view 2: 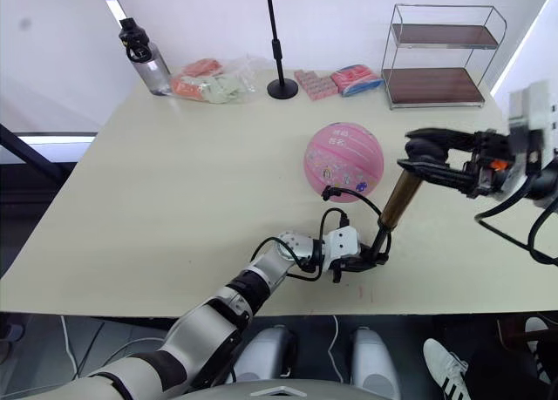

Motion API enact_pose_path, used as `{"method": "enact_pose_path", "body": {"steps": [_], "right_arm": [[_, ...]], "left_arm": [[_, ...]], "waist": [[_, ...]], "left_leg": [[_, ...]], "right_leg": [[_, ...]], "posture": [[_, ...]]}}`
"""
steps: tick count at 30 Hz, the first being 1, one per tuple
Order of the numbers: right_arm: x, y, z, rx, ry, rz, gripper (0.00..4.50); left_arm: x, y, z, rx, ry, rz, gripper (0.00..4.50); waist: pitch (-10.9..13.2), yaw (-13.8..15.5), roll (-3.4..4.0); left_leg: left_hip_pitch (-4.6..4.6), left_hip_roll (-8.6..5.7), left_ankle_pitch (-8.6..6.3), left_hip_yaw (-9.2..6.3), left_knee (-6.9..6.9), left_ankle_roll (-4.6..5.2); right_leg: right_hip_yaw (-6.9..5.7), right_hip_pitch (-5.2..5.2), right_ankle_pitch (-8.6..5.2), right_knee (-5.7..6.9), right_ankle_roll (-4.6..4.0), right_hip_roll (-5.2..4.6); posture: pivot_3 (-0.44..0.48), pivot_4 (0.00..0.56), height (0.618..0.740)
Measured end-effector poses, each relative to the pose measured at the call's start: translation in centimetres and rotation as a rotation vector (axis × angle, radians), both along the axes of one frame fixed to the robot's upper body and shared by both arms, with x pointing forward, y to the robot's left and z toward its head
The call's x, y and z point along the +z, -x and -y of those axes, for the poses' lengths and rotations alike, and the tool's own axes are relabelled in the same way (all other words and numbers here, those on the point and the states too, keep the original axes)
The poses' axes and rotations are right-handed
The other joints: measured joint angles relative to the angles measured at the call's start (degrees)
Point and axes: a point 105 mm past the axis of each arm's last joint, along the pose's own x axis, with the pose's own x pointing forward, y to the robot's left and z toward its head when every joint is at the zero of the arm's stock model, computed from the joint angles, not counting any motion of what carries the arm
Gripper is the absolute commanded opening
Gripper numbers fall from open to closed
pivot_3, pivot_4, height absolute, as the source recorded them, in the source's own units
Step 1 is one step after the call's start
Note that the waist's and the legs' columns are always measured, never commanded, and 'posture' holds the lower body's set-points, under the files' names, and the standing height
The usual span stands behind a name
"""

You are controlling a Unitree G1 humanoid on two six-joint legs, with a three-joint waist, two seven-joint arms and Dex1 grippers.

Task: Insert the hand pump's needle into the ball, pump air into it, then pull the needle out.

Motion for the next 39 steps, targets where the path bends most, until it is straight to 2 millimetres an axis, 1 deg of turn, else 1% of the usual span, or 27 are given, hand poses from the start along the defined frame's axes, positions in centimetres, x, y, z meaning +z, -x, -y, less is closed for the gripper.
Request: {"method": "enact_pose_path", "body": {"steps": [9,12,13,14,17,20,21,22,24,26,28,29,31,34,38,39], "right_arm": [[0.2,0.1,-0.2,-0.007,0.017,-0.024,1.65],[-0.3,0.5,-0.1,-0.006,0.05,0.007,1.65],[-1.2,0.6,-0.2,-0.009,0.041,0.009,1.65],[-1.6,0.6,-0.2,-0.01,0.035,0.002,1.65],[-3.5,0.3,-0.2,-0.031,0.016,-0.008,1.65],[-6.4,-0.1,-0.6,-0.047,0.022,-0.012,1.65],[-6.7,-0.1,-0.7,-0.046,0.025,-0.014,1.65],[-8.1,-0.3,-0.8,-0.056,0.025,-0.027,1.65],[-9.9,-0.3,-1.1,-0.059,0.048,-0.031,1.65],[-11.3,-0.5,-1.2,-0.068,0.046,-0.025,1.65],[-12.8,-0.6,-1.3,-0.082,0.043,-0.021,1.65],[-14.2,-0.7,-1.3,-0.098,0.035,-0.03,1.65],[-14.7,-0.6,-1.6,-0.094,0.04,-0.004,1.65],[-14.8,-0.5,-1.7,-0.085,0.045,0.012,1.65],[-14.5,-0.6,-1.7,-0.083,0.036,0.016,1.65],[-14.3,-0.8,-1.5,-0.084,0.038,0.001,1.65]], "left_arm": [[0.1,0.0,0.0,-0.002,0.001,0.003,1.06],[0.0,0.0,0.0,-0.002,0.0,0.002,1.06],[-0.1,0.0,-0.1,0.0,-0.003,0.001,1.06],[-0.1,0.0,-0.1,0.0,-0.004,0.001,1.06],[-0.1,-0.1,-0.2,0.006,-0.006,0.0,1.06],[-0.3,-0.1,-0.4,0.014,-0.01,-0.002,1.06],[-0.3,-0.1,-0.4,0.015,-0.01,-0.003,1.06],[-0.3,-0.1,-0.4,0.017,-0.011,-0.004,1.06],[-0.4,-0.1,-0.5,0.019,-0.013,-0.004,1.06],[-0.5,-0.1,-0.5,0.025,-0.016,-0.009,1.05],[-0.6,-0.2,-0.6,0.029,-0.023,-0.013,1.05],[-0.7,-0.2,-0.7,0.033,-0.026,-0.015,1.05],[-0.8,-0.2,-0.8,0.04,-0.03,-0.016,1.05],[-0.8,-0.3,-0.9,0.042,-0.031,-0.015,1.05],[-0.8,-0.3,-0.9,0.041,-0.031,-0.014,1.05],[-0.8,-0.2,-0.9,0.039,-0.03,-0.013,1.05]], "waist": [[0.0,0.0,0.04],[0.0,0.0,0.02],[-0.1,0.0,-0.14],[-0.2,0.0,-0.24],[-0.2,-0.1,-0.28],[-0.5,-0.1,-0.51],[-0.5,-0.1,-0.51],[-0.5,-0.2,-0.57],[-0.6,-0.2,-0.69],[-0.6,-0.2,-0.72],[-0.7,-0.3,-0.83],[-0.7,-0.3,-0.91],[-0.8,-0.5,-0.79],[-0.9,-0.6,-0.93],[-0.9,-0.7,-0.92],[-0.9,-0.7,-0.85]], "left_leg": [[-0.06,-0.01,0.0,0.02,-0.01,0.0],[-0.05,-0.01,0.0,0.0,-0.01,0.0],[0.0,0.0,0.0,-0.02,-0.03,0.0],[0.02,0.04,0.0,-0.04,-0.01,0.0],[0.07,0.04,0.0,0.01,0.0,0.0],[0.24,0.11,0.0,0.01,-0.02,0.0],[0.24,0.11,0.0,0.01,-0.01,0.0],[0.26,0.11,0.0,0.01,-0.02,0.0],[0.41,0.14,0.0,0.01,-0.04,0.0],[0.7,0.15,-0.01,0.02,-0.09,-0.01],[0.85,0.19,-0.01,0.01,-0.13,-0.01],[0.9,0.24,-0.01,-0.01,-0.13,-0.01],[0.99,0.24,-0.01,0.02,-0.13,-0.01],[1.02,0.28,-0.01,-0.03,-0.13,-0.01],[1.0,0.29,-0.01,-0.04,-0.13,-0.02],[0.97,0.28,-0.01,-0.02,-0.11,-0.02]], "right_leg": [[0.0,-0.05,0.01,0.0,0.01,-0.03],[-0.02,-0.03,0.02,0.0,0.03,-0.02],[-0.04,0.0,0.01,0.0,0.03,0.0],[-0.05,0.02,0.02,0.0,0.04,0.06],[0.02,0.03,0.01,0.01,0.03,0.09],[0.03,0.17,0.01,0.02,0.02,0.21],[0.03,0.17,0.0,0.02,0.01,0.21],[0.03,0.17,0.0,0.02,-0.01,0.22],[0.03,0.3,0.0,0.02,-0.01,0.28],[0.03,0.57,-0.03,0.02,-0.01,0.28],[0.02,0.69,-0.16,0.01,0.18,0.31],[0.02,0.74,-0.17,0.01,0.19,0.35],[0.05,0.82,-0.17,0.01,0.2,0.34],[0.02,0.86,-0.17,0.01,0.19,0.34],[0.02,0.85,-0.16,0.01,0.17,0.26],[0.03,0.84,-0.07,0.01,0.02,0.17]], "posture": [[0.0,0.15,0.74],[0.0,0.15,0.74],[0.0,0.15,0.74],[0.0,0.15,0.74],[0.0,0.15,0.74],[0.0,0.15,0.74],[0.0,0.15,0.74],[0.0,0.15,0.74],[0.0,0.15,0.74],[0.0,0.15,0.74],[0.0,0.15,0.74],[0.0,0.15,0.74],[0.0,0.15,0.74],[0.0,0.15,0.74],[0.0,0.15,0.74],[0.0,0.15,0.74]]}}
